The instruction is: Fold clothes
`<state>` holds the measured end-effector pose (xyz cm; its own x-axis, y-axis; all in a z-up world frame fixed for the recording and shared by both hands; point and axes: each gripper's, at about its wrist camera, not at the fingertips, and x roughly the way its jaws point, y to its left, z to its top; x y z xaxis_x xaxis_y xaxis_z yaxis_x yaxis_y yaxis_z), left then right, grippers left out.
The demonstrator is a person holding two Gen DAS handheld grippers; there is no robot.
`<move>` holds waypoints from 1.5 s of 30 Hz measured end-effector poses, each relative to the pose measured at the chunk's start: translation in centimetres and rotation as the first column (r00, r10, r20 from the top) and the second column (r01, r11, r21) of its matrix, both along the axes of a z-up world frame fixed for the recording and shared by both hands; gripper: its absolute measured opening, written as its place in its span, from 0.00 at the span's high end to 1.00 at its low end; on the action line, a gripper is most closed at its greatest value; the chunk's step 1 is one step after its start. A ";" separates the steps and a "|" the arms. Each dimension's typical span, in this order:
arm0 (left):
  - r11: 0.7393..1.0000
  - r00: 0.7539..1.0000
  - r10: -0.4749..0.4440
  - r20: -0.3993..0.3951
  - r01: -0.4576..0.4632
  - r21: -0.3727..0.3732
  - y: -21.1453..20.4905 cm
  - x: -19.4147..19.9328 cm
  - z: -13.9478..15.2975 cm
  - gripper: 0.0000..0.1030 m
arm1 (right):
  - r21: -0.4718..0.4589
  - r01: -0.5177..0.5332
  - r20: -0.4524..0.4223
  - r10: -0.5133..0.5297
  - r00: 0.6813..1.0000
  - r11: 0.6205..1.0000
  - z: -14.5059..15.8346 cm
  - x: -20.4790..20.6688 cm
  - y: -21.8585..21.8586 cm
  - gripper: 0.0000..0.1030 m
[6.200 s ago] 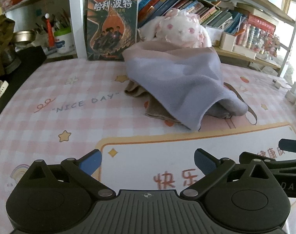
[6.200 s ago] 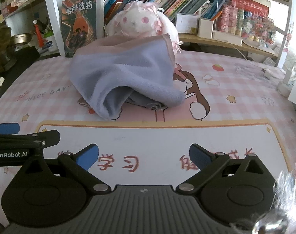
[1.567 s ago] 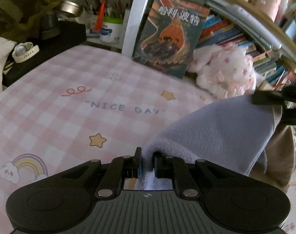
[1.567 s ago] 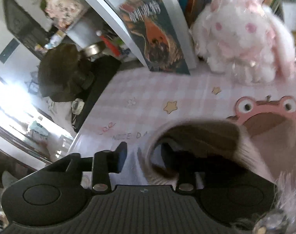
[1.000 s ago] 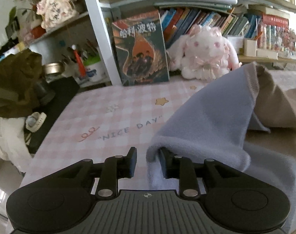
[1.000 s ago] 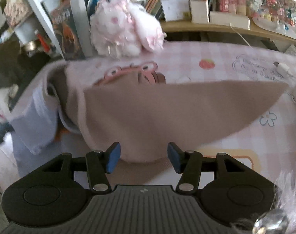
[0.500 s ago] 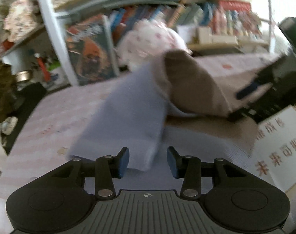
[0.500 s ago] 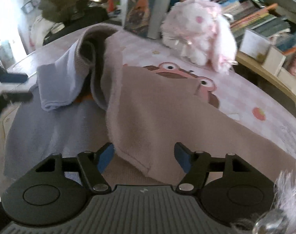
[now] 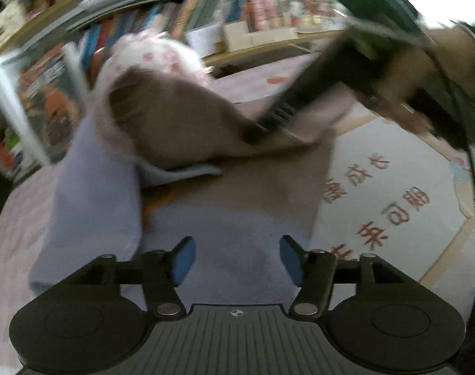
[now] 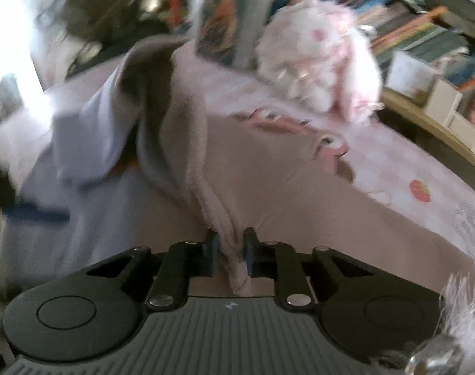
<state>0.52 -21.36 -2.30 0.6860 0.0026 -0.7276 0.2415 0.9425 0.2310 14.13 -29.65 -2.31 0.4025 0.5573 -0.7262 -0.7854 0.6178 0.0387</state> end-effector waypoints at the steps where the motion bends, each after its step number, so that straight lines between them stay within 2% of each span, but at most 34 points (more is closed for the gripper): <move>1: 0.999 0.999 -0.033 0.001 0.033 0.021 -0.7 0.0 -0.1 0.34 | 0.029 0.027 0.002 -0.027 1.000 0.999 0.5 0.5 -0.2 0.88; 5: 0.983 0.990 -0.141 -0.026 0.143 0.114 -3.1 -0.1 -1.2 0.30 | 0.099 0.097 0.019 -0.100 0.995 0.990 2.6 3.0 -0.2 0.90; 7: 0.971 0.987 -0.156 -0.045 0.162 0.174 -3.6 0.1 -2.2 0.28 | 0.106 0.113 0.036 -0.118 0.992 0.988 3.6 4.5 0.2 0.92; 10: 0.966 0.988 -0.151 -0.031 0.154 0.206 -3.5 0.2 -2.6 0.30 | 0.090 0.121 0.046 -0.126 0.991 0.989 3.9 6.6 1.1 0.92; 11: 0.969 0.989 -0.142 -0.030 0.145 0.201 -3.3 0.2 -2.7 0.39 | 0.082 0.124 0.049 -0.128 0.991 0.989 3.9 7.2 1.4 0.92; 12: 0.969 0.990 -0.140 -0.029 0.143 0.203 -3.1 0.3 -2.8 0.68 | 0.074 0.125 0.050 -0.129 0.990 0.989 3.8 7.5 1.6 0.93; 13: 0.968 0.990 -0.138 -0.027 0.140 0.206 -3.0 0.4 -2.9 0.82 | 0.066 0.125 0.051 -0.129 0.990 0.990 3.7 7.7 1.8 0.93; 16: 0.972 0.991 -0.135 -0.020 0.136 0.193 -2.2 0.3 -2.8 0.94 | 0.059 0.122 0.050 -0.125 0.991 0.991 3.5 7.6 2.1 0.94; 20: 0.983 0.991 -0.136 -0.003 0.136 0.127 -0.4 -0.3 -1.9 0.96 | 0.065 0.134 0.023 -0.136 0.990 0.989 3.6 6.6 1.5 0.94; 23: 0.989 0.989 -0.146 0.017 0.146 0.036 1.8 -1.6 -0.2 0.96 | 0.052 0.125 0.010 -0.126 0.992 0.991 3.7 4.7 0.8 0.94; 29: 0.969 0.972 -0.228 0.056 0.232 -0.085 6.8 -5.9 3.0 0.96 | 0.056 0.127 -0.075 -0.122 0.990 0.990 4.9 -1.1 -1.0 0.94; 32: 0.959 0.969 -0.236 0.072 0.244 -0.145 9.2 -7.5 4.6 0.96 | 0.062 0.056 -0.133 -0.047 0.990 0.996 6.5 -4.8 -1.3 0.94; 35: 0.944 0.963 -0.259 0.080 0.270 -0.191 10.6 -8.5 5.6 0.96 | 0.071 0.035 -0.159 -0.024 0.987 0.997 8.4 -6.2 -1.6 0.94; 39: 0.929 0.947 -0.311 0.077 0.320 -0.187 10.8 -8.6 5.4 0.96 | 0.071 0.156 -0.086 -0.150 0.985 0.985 9.8 -3.2 -2.3 0.94; 42: 0.914 0.936 -0.344 0.074 0.352 -0.201 10.4 -8.1 5.0 0.96 | 0.000 0.249 0.027 -0.249 0.968 0.969 9.3 1.2 -1.6 0.94; 45: 0.906 0.932 -0.356 0.062 0.361 -0.221 9.8 -7.6 4.6 0.95 | -0.102 0.322 0.135 -0.307 0.942 0.941 7.3 6.3 0.0 0.94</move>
